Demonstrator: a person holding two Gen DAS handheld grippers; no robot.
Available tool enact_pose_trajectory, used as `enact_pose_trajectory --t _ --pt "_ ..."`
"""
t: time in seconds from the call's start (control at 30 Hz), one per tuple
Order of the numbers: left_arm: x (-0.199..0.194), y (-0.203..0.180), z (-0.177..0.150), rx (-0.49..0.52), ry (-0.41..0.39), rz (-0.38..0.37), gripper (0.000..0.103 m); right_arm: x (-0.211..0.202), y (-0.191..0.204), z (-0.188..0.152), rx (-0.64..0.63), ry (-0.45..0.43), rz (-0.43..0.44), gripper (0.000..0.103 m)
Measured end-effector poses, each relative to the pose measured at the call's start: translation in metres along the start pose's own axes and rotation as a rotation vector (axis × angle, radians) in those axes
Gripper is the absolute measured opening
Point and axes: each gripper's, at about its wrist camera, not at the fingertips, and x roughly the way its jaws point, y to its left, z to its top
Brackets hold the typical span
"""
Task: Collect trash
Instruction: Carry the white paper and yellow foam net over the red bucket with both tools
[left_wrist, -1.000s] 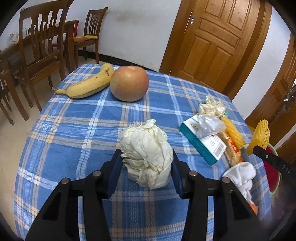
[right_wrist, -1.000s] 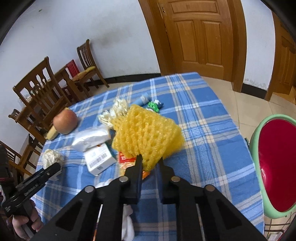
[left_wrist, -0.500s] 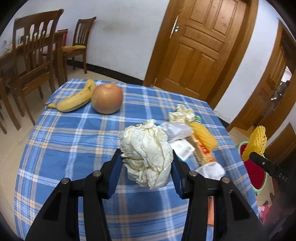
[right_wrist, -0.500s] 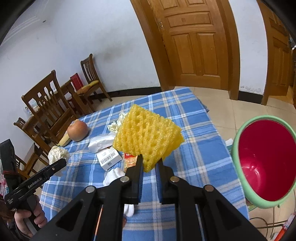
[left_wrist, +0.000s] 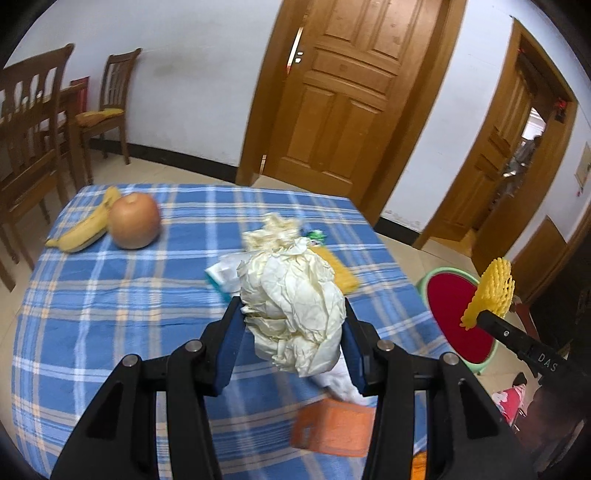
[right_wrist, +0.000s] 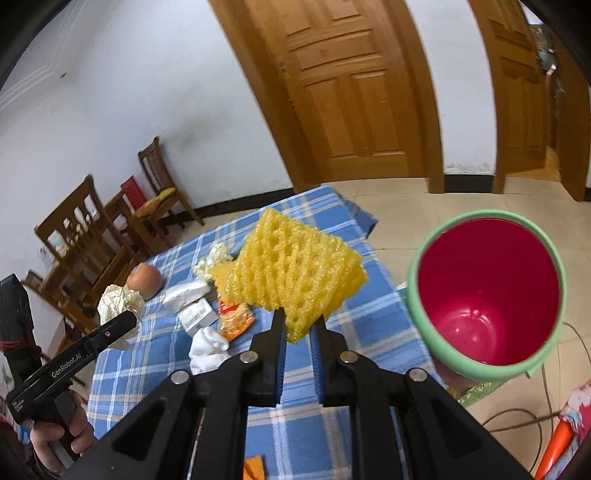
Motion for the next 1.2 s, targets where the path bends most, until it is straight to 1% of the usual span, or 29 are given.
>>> enact_pose_trajectory --t 0.23,0.47,0.63,0.9,1.03,1.2 --pt "0.008 -0.045 0.009 0.061 0.031 -0.074 0.049 -0.020 -0.026 0.005 0.038 -0.031 -0.046 0.014" --pt "0.020 -0.090 0.013 0.128 0.055 -0.117 0.049 -0.032 -0.055 0.004 0.076 -0.052 -0.078 0.014" --pt "0.032 -0.122 0.012 0.178 0.071 -0.137 0.049 -0.032 -0.082 0.003 0.108 -0.045 -0.108 0.014" --pt "0.062 -0.177 0.008 0.270 0.119 -0.172 0.049 -0.029 -0.120 0.002 0.170 -0.036 -0.140 0.015" --pt "0.079 -0.199 0.004 0.311 0.139 -0.187 0.049 -0.027 -0.142 0.000 0.198 -0.038 -0.184 0.016" --pt "0.104 -0.222 -0.006 0.357 0.182 -0.200 0.049 -0.024 -0.167 -0.006 0.247 -0.026 -0.203 0.016"
